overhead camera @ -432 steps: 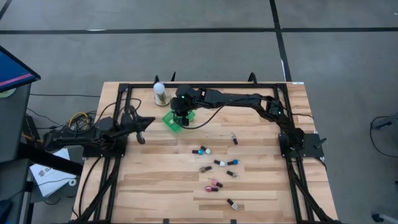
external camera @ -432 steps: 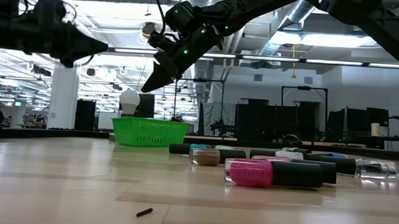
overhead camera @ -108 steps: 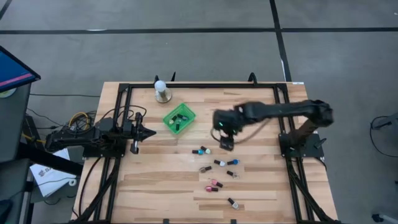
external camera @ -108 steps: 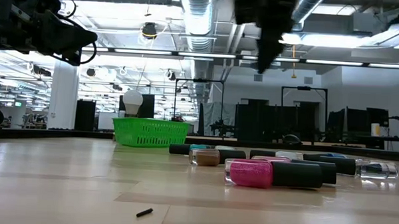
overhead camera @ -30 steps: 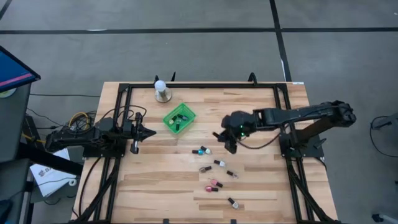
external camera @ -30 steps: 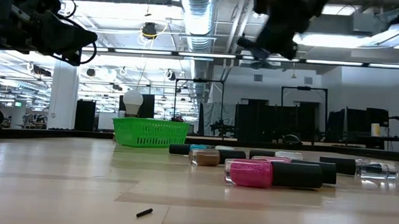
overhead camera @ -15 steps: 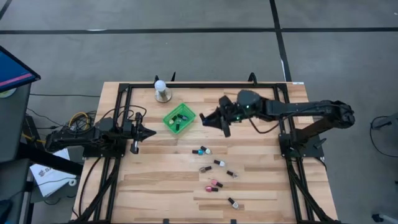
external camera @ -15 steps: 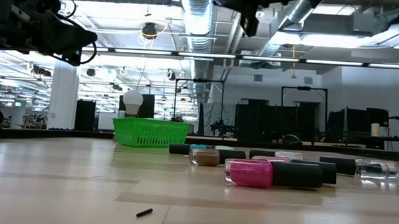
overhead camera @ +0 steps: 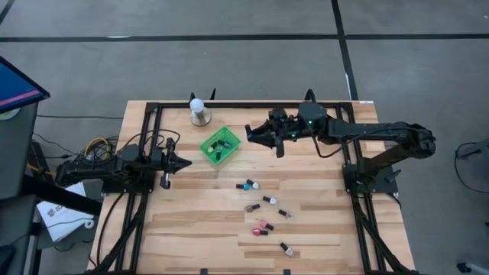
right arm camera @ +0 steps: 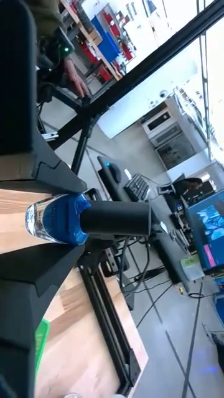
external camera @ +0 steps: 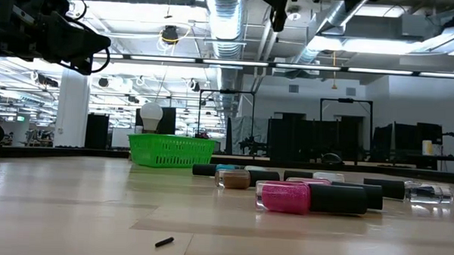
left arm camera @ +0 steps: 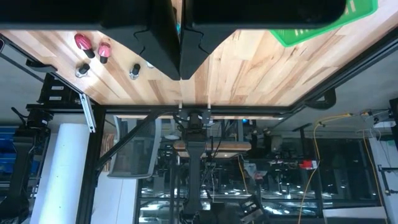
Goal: Pick & Place Nail Polish
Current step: Put the dark blue nail polish bottle into the green bin
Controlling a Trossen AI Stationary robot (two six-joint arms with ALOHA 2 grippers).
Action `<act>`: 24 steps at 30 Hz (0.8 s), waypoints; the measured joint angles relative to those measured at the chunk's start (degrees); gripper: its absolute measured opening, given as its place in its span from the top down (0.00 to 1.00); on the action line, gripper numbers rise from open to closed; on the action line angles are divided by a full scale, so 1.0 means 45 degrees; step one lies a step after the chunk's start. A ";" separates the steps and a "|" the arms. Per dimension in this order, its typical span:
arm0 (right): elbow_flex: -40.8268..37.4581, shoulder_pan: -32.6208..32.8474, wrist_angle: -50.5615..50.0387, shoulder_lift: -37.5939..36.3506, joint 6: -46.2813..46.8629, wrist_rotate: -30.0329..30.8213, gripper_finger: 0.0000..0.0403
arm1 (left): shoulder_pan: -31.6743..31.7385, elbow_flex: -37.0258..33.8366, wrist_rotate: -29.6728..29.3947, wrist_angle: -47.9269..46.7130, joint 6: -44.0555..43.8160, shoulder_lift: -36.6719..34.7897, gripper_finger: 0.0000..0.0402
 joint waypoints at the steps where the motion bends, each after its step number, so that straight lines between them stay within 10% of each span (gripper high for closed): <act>1: 0.0000 -0.0075 -0.0026 0.0008 0.0002 0.0113 0.76 | 0.0000 0.0000 0.0005 0.0000 0.0004 0.0000 1.00; 12: 0.2594 -0.0822 -0.1346 0.3287 -0.0609 0.0621 0.76 | 0.0002 0.0000 0.0002 0.0004 0.0002 0.0000 1.00; 24: 1.0671 -0.0983 -0.9924 0.9229 -0.3718 0.1470 0.76 | 0.0002 0.0000 -0.0003 -0.0003 0.0002 0.0000 1.00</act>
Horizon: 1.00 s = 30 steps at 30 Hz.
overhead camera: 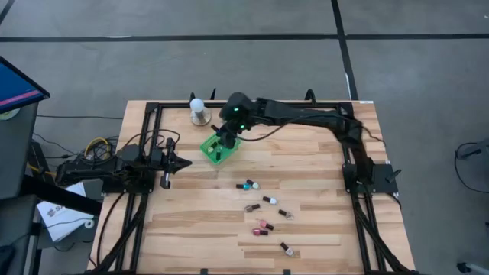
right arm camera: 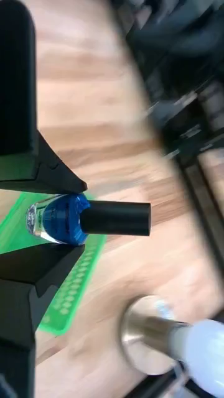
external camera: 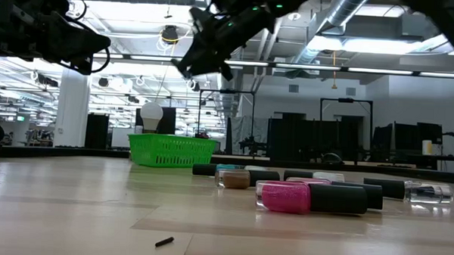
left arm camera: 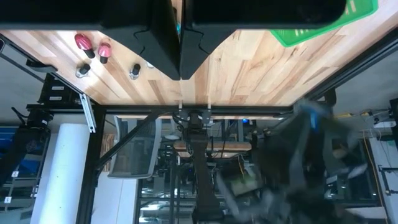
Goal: Pick & Place Nail Polish
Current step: Put the dark blue nail polish bottle into the green bin
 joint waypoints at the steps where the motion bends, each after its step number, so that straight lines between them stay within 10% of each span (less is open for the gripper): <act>1: 0.0656 0.0018 -0.0599 0.0474 -0.0206 0.0212 0.76 | 0.0002 0.0000 0.0003 0.0009 0.0002 0.0000 1.00; 13: 0.5819 0.0516 -0.5364 0.4403 -0.0755 0.2607 0.76 | -0.0001 0.0000 0.0003 0.0004 -0.0001 0.0000 1.00; 30: 0.5765 0.0582 -0.5393 0.4772 0.0055 0.4502 0.76 | 0.0002 0.0000 0.0003 0.0007 0.0002 0.0000 1.00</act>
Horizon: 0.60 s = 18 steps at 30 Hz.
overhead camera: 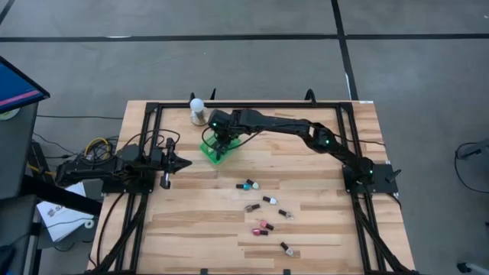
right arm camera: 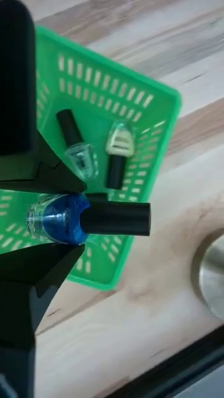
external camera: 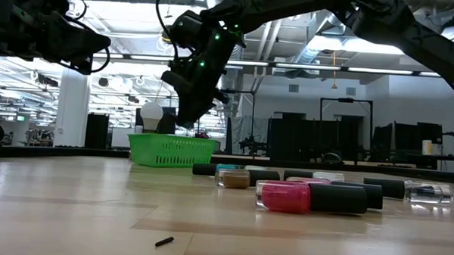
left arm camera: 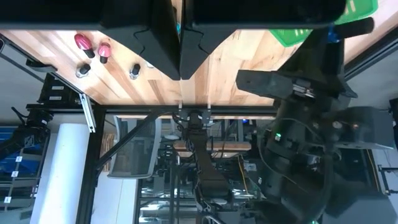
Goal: Pick & Place Nail Polish
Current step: Put the dark blue nail polish bottle into the green bin
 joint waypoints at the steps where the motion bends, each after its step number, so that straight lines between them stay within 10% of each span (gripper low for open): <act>1: 0.0012 0.0024 0.0180 0.0084 0.0044 0.0003 0.76 | -0.0004 0.0000 0.0000 -0.0005 0.0000 0.0000 1.00; 18: -0.0005 0.0220 -0.0067 0.0813 0.0338 0.0896 0.76 | 0.0000 0.0000 0.0005 0.0000 0.0000 0.0000 1.00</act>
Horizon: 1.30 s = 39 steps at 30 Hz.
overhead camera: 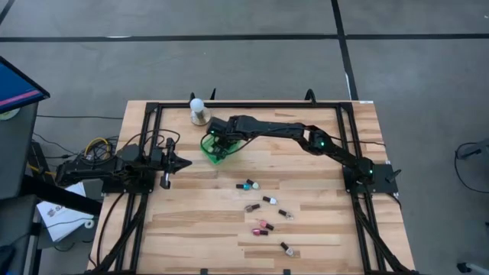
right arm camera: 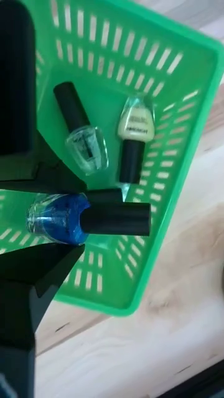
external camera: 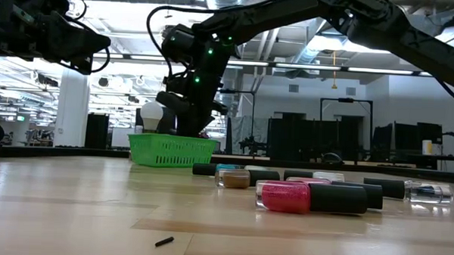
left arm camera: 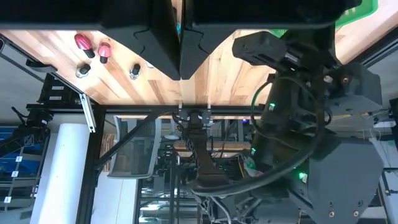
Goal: Pick & Place Nail Polish
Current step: Put the dark blue nail polish bottle into the green bin, then put the transparent nail polish bottle into the green bin
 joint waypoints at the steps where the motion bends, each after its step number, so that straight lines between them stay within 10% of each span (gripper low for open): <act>1: 0.0000 0.0000 -0.0078 0.0000 0.0000 0.0008 0.76 | -0.0005 0.0000 0.0000 -0.0005 0.0000 0.0000 1.00; 39: 0.0001 0.0073 -0.0183 0.0437 -0.0085 0.0244 0.70 | -0.0002 0.0000 0.0000 -0.0002 0.0000 0.0000 1.00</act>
